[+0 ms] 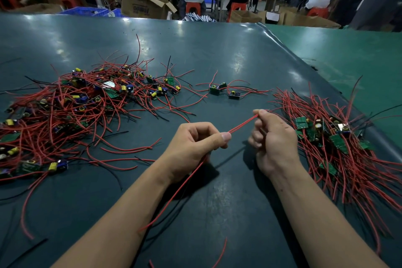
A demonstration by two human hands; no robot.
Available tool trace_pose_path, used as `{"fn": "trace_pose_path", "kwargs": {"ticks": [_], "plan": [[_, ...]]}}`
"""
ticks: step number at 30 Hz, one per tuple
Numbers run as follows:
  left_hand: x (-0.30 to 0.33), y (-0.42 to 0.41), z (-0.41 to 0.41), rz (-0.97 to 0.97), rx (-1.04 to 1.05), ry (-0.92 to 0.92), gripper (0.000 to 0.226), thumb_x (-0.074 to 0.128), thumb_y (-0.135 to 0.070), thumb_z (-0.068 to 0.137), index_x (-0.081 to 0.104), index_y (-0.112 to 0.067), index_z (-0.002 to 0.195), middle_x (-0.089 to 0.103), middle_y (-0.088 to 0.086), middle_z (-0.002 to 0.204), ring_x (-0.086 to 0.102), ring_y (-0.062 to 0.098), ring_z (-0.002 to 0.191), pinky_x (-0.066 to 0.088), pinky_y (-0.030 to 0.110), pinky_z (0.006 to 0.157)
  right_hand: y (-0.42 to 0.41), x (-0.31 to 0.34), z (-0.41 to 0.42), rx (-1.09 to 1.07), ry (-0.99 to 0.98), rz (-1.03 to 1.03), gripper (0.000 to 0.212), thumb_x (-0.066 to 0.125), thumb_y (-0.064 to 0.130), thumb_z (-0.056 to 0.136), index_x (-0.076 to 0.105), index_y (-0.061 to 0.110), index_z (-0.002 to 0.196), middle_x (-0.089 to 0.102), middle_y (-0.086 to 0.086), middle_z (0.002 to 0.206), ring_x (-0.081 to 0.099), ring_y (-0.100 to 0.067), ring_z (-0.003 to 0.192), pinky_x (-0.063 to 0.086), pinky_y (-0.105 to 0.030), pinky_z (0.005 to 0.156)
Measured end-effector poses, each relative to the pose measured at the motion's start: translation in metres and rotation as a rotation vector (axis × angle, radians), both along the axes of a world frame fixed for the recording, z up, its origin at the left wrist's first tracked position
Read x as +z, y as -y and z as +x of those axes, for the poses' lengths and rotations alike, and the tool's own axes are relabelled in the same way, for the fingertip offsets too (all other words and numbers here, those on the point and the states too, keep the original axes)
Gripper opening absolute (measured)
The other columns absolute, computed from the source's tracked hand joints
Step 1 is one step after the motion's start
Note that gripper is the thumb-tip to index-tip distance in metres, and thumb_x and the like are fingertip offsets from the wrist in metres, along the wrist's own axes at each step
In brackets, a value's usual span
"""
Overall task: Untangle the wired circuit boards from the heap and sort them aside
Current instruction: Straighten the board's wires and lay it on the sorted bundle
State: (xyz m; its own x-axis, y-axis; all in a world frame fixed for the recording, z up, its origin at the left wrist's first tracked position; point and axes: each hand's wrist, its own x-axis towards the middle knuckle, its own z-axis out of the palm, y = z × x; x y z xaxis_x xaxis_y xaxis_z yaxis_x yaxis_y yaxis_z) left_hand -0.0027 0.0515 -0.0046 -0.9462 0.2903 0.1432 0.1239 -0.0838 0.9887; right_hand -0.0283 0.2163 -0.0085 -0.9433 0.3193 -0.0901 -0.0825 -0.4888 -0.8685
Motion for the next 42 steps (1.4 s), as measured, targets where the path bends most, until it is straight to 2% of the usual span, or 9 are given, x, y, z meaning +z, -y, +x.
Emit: {"fn": "trace_pose_path", "kwargs": {"ticks": [2, 6, 8, 14, 17, 22, 32, 37, 42], "plan": [[0.0, 0.002, 0.001, 0.0, -0.012, 0.0, 0.022, 0.073, -0.025, 0.078, 0.065, -0.01, 0.064, 0.051, -0.007, 0.048, 0.035, 0.009, 0.041, 0.026, 0.022, 0.044, 0.0, -0.002, 0.0, -0.057, -0.014, 0.049, 0.018, 0.055, 0.009, 0.096, 0.063, 0.009, 0.08, 0.05, 0.006, 0.052, 0.035, -0.006, 0.035, 0.028, -0.015, 0.036], [-0.002, 0.004, 0.002, 0.018, -0.043, 0.009, 0.021, 0.075, -0.019, 0.079, 0.065, -0.01, 0.063, 0.051, -0.006, 0.047, 0.035, 0.009, 0.039, 0.028, 0.018, 0.041, -0.001, -0.006, 0.006, -0.37, -0.28, 0.84, 0.01, 0.057, 0.018, 0.095, 0.064, 0.015, 0.089, 0.057, 0.014, 0.068, 0.049, 0.002, 0.056, 0.041, -0.018, 0.053], [-0.003, 0.004, 0.003, 0.03, -0.054, 0.006, 0.02, 0.069, -0.019, 0.08, 0.066, -0.009, 0.063, 0.051, -0.005, 0.047, 0.035, 0.009, 0.038, 0.03, 0.016, 0.04, 0.001, -0.007, 0.007, -0.438, -0.338, 0.963, 0.011, 0.054, 0.017, 0.094, 0.065, 0.015, 0.096, 0.057, 0.017, 0.074, 0.051, 0.007, 0.06, 0.041, -0.013, 0.056], [-0.005, 0.0, -0.002, 0.139, 0.177, 0.006, 0.024, 0.063, -0.034, 0.085, 0.066, -0.013, 0.072, 0.043, -0.002, 0.046, 0.035, 0.008, 0.036, 0.03, 0.016, 0.038, 0.004, 0.002, 0.009, -0.231, -0.144, 0.459, 0.018, 0.047, 0.017, 0.102, 0.044, 0.021, 0.119, 0.065, -0.008, 0.078, 0.05, -0.012, 0.038, 0.041, -0.023, 0.035], [-0.007, -0.004, -0.006, 0.222, 0.259, 0.063, 0.024, 0.058, -0.036, 0.091, 0.066, -0.018, 0.076, 0.044, -0.001, 0.051, 0.039, 0.009, 0.038, 0.032, 0.016, 0.037, 0.009, 0.005, 0.016, 0.086, -0.081, 0.322, 0.021, 0.057, 0.042, 0.095, 0.052, 0.022, 0.099, 0.058, -0.001, 0.064, 0.047, -0.013, 0.035, 0.034, -0.018, 0.032], [-0.011, -0.008, -0.001, 0.132, 0.127, -0.006, 0.035, 0.051, -0.043, 0.091, 0.071, -0.015, 0.089, 0.062, -0.005, 0.058, 0.054, 0.009, 0.044, 0.041, 0.019, 0.042, 0.017, 0.004, 0.032, 0.74, -0.038, 0.634, 0.041, 0.06, 0.062, 0.072, 0.062, 0.022, 0.063, 0.049, 0.004, 0.046, 0.043, -0.009, 0.03, 0.029, -0.014, 0.03], [-0.008, -0.001, 0.001, 0.095, -0.032, 0.039, 0.058, 0.04, -0.058, 0.089, 0.075, -0.013, 0.102, 0.071, 0.023, 0.082, 0.07, 0.024, 0.069, 0.054, 0.027, 0.057, 0.015, 0.011, 0.034, 0.753, -0.045, 0.634, 0.044, 0.063, 0.06, 0.075, 0.064, 0.021, 0.054, 0.047, 0.001, 0.043, 0.037, -0.011, 0.029, 0.027, -0.015, 0.032], [-0.009, 0.001, -0.003, 0.114, 0.004, 0.052, 0.046, 0.051, -0.057, 0.086, 0.07, -0.022, 0.109, 0.058, 0.008, 0.063, 0.052, 0.027, 0.049, 0.039, 0.025, 0.049, 0.015, 0.008, 0.03, 0.413, -0.184, 0.631, 0.044, 0.057, 0.02, 0.097, 0.056, 0.013, 0.054, 0.047, 0.002, 0.041, 0.034, -0.006, 0.031, 0.025, -0.013, 0.034], [-0.012, 0.001, -0.003, 0.093, -0.013, -0.057, 0.022, 0.057, -0.029, 0.093, 0.073, -0.019, 0.103, 0.056, 0.017, 0.072, 0.041, 0.028, 0.058, 0.034, 0.026, 0.048, 0.016, 0.01, 0.03, 0.541, -0.035, 0.52, 0.046, 0.061, 0.057, 0.078, 0.061, 0.016, 0.056, 0.045, -0.002, 0.043, 0.034, -0.009, 0.029, 0.025, -0.014, 0.032]]}}
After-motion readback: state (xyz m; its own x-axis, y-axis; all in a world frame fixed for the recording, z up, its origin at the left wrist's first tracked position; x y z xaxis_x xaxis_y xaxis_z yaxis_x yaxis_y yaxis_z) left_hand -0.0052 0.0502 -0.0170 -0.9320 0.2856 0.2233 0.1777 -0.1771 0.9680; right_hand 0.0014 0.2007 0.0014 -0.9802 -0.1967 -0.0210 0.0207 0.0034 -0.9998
